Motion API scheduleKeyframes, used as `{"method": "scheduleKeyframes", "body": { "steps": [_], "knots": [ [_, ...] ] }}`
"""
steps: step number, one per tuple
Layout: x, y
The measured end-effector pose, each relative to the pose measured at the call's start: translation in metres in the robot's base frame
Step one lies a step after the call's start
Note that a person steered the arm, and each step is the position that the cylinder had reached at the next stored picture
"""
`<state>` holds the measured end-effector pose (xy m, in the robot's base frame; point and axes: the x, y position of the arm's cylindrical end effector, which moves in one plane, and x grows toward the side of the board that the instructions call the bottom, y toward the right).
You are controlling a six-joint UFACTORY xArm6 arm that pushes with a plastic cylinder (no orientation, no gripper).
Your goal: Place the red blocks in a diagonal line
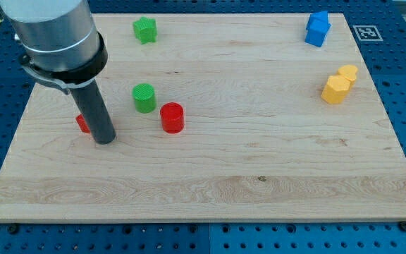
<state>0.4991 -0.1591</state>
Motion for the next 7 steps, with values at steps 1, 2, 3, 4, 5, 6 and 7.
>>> {"method": "scheduleKeyframes", "body": {
  "steps": [1, 2, 3, 4, 5, 6, 7],
  "knots": [
    [-0.007, -0.013],
    [-0.012, -0.04],
    [-0.023, -0.063],
    [-0.043, -0.063],
    [-0.051, -0.063],
    [-0.057, -0.063],
    [-0.077, -0.065]
  ]
}}
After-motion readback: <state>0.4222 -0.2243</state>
